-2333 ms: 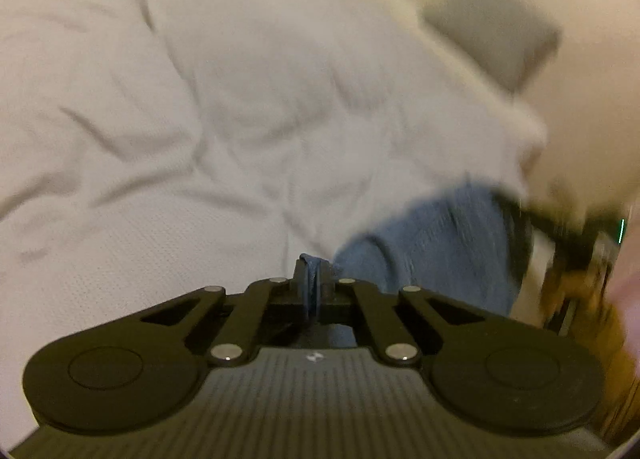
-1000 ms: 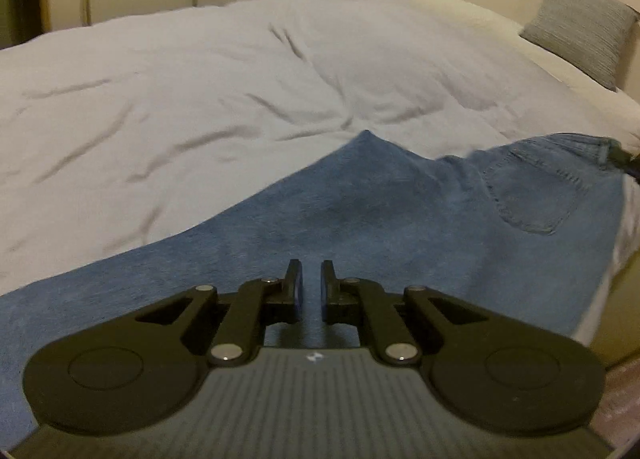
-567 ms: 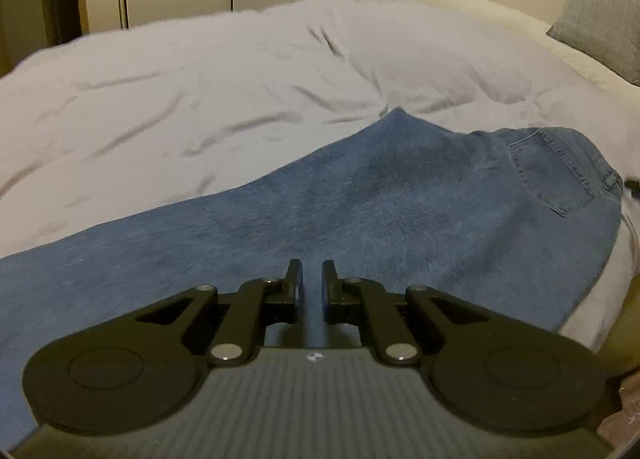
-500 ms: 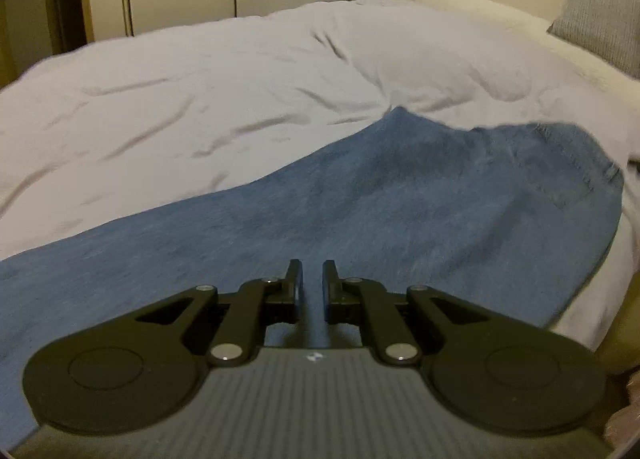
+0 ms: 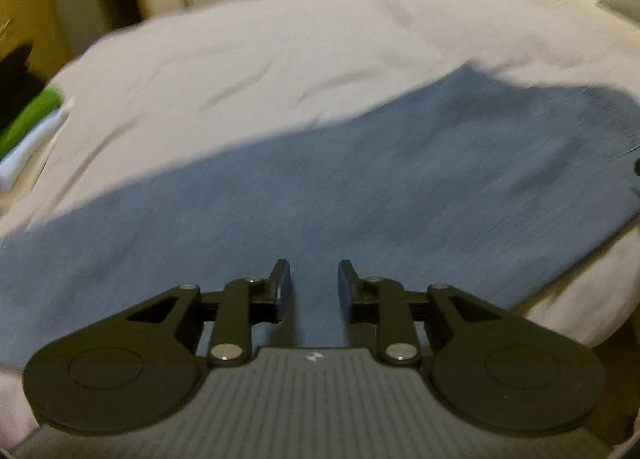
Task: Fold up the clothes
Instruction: 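Grasp the folded leg hems with the left gripper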
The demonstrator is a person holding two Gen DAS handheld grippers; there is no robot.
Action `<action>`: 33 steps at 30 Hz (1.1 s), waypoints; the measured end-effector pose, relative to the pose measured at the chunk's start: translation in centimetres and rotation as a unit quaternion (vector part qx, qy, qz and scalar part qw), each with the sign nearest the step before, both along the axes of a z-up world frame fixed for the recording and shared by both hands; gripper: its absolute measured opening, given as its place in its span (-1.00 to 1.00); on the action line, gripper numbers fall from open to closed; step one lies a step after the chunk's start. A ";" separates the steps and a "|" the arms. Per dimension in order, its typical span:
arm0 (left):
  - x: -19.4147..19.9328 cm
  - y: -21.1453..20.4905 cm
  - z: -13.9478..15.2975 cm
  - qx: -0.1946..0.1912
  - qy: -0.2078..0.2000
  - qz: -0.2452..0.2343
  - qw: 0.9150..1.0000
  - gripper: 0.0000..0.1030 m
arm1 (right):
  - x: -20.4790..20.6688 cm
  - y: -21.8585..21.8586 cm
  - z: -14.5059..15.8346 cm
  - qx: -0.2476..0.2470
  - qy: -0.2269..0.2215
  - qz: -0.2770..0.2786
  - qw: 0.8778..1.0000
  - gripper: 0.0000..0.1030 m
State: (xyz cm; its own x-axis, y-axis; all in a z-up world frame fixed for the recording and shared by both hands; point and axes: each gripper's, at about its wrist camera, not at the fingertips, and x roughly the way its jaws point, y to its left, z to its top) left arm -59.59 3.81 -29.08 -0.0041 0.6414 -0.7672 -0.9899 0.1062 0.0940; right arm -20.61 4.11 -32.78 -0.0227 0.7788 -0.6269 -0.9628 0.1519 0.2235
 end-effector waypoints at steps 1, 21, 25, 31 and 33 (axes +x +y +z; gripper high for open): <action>-0.5 -0.2 0.0 -0.004 -0.005 0.009 1.000 -0.51 | -1.1 0.6 -0.9 -0.018 -0.001 0.013 1.000 -0.05; -13.0 -8.2 2.9 0.036 -0.085 0.125 0.988 -0.47 | -12.5 -4.3 3.2 -0.017 0.009 0.053 0.998 0.16; -18.2 -9.8 1.9 0.048 -0.141 0.187 0.971 -0.47 | -13.5 -4.8 3.2 -0.025 0.019 0.070 0.997 0.31; -26.6 -11.0 0.8 0.070 -0.238 0.289 0.925 -0.50 | -14.7 -4.3 2.8 -0.036 0.044 0.097 0.994 0.31; -28.9 -11.2 0.2 0.076 -0.264 0.317 0.908 -0.50 | -14.9 -4.1 2.5 -0.041 0.051 0.096 0.993 0.32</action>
